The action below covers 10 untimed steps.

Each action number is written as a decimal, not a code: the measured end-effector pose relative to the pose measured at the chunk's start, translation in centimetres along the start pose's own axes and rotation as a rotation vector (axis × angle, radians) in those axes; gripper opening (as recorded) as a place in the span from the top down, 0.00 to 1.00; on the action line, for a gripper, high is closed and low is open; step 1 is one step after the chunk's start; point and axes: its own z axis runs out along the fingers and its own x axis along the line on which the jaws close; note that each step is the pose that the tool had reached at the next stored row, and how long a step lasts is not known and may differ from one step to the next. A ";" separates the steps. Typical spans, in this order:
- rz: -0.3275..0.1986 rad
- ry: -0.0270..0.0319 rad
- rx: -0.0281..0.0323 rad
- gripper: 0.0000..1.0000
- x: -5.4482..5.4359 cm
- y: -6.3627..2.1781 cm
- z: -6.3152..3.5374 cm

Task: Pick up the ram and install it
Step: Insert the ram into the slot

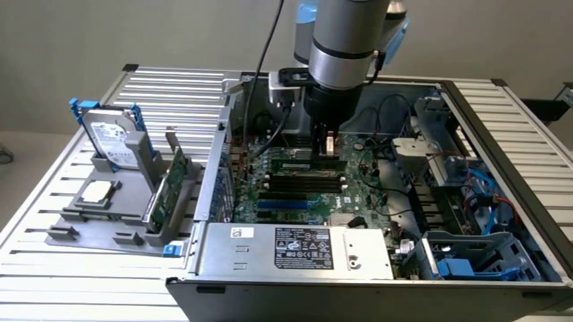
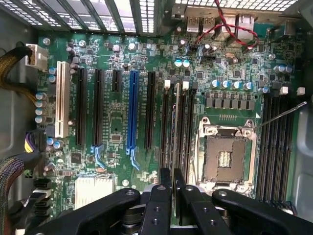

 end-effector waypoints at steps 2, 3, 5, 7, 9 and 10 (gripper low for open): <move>0.000 -0.0001 0.0001 0.86 0.0 -0.01 0.37; 0.000 0.0000 0.0000 0.86 0.0 -0.01 0.55; 0.000 0.0000 0.0000 0.86 0.1 -0.01 0.92; 0.000 0.0000 0.0000 0.86 0.1 -0.03 1.27; 0.000 0.0002 -0.0001 0.86 0.1 -0.04 1.64; 0.000 0.0003 -0.0002 0.86 0.1 -0.04 1.82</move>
